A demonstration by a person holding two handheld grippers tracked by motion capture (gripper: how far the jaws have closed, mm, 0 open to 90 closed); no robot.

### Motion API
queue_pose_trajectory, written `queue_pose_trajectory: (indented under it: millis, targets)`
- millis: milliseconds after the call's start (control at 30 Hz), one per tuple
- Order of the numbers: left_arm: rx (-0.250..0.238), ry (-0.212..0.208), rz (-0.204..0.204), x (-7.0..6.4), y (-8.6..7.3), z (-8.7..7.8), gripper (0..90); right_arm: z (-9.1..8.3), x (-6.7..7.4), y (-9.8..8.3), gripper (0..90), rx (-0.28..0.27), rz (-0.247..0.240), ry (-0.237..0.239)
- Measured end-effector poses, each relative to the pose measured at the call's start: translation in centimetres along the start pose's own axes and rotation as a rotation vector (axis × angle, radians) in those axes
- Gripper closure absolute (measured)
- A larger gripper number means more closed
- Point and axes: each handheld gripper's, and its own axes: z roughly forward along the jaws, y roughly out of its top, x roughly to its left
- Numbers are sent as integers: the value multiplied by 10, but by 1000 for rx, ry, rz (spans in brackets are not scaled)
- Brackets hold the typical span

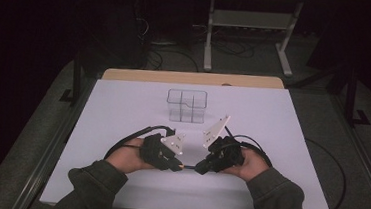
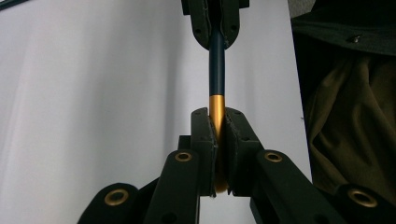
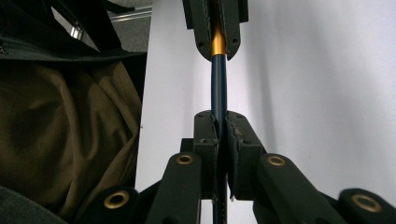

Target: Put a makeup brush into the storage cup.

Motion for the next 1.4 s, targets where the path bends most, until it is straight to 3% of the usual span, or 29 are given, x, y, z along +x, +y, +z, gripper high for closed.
queue_pose_trajectory:
  millis: [133,300,333,667,900,1067,1400]
  targets:
    - [-41,-4,-36,2,-2,-3,764,-1,1,-2,831,-18,2,-16]
    - [-40,-2,-35,4,-4,-6,716,-1,0,-7,832,-43,0,-34]
    - [-50,0,-52,4,-5,-6,709,-1,1,-9,832,-51,9,-40]
    - [-57,-3,-67,4,-5,-7,773,1,4,-16,832,-110,-3,-62]
    - [-38,-19,-49,5,-4,-7,826,3,5,-14,829,-94,-23,-61]
    - [-18,-22,-54,4,-2,-5,833,4,3,-10,768,-73,-13,-65]
    - [2,-19,-32,3,2,-6,835,6,5,8,814,-12,-43,-60]
